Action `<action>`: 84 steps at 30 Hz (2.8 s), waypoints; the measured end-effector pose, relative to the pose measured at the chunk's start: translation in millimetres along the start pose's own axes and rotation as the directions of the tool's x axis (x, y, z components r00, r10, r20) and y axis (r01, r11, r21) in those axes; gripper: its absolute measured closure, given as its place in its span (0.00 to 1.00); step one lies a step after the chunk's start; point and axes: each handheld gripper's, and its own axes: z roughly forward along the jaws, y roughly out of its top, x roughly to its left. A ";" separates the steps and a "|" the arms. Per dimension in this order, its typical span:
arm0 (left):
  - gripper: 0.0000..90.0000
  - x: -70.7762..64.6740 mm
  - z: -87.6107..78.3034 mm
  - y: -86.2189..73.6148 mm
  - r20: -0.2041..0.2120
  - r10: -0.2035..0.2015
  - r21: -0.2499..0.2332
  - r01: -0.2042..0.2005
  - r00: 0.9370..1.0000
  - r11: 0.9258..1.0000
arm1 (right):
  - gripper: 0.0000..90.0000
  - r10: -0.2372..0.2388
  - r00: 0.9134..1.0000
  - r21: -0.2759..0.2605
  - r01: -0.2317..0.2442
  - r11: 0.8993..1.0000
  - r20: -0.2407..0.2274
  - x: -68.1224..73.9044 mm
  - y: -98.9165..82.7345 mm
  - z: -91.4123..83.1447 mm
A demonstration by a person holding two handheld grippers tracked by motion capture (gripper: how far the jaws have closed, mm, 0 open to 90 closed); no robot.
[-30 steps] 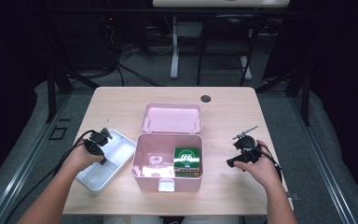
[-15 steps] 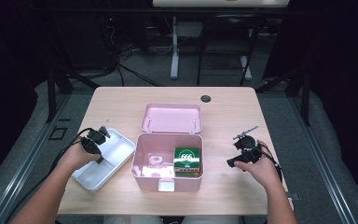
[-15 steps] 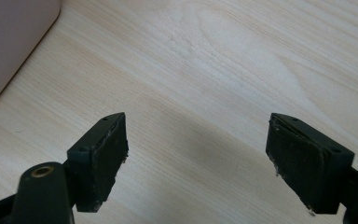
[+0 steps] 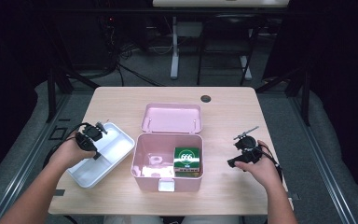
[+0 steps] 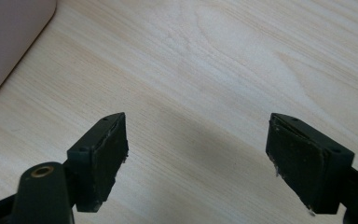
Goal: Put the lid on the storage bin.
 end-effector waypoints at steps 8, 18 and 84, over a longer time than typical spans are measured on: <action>0.99 -9.0 -28.4 -0.1 -0.014 0.045 -0.032 -0.045 0.999 0.998 | 0.22 -0.001 1.000 0.000 0.001 1.000 -0.001 -0.3 -0.5 0.1; 0.99 -17.2 -56.7 3.9 -0.036 0.153 -0.054 -0.154 0.988 0.987 | 0.22 0.003 1.000 0.006 -0.003 1.000 -0.007 -0.8 -1.4 1.6; 0.99 -178.5 -75.9 122.1 -0.026 0.713 -0.093 -0.712 0.701 0.696 | 0.22 0.004 1.000 0.011 -0.004 1.000 0.001 -3.9 -4.2 6.2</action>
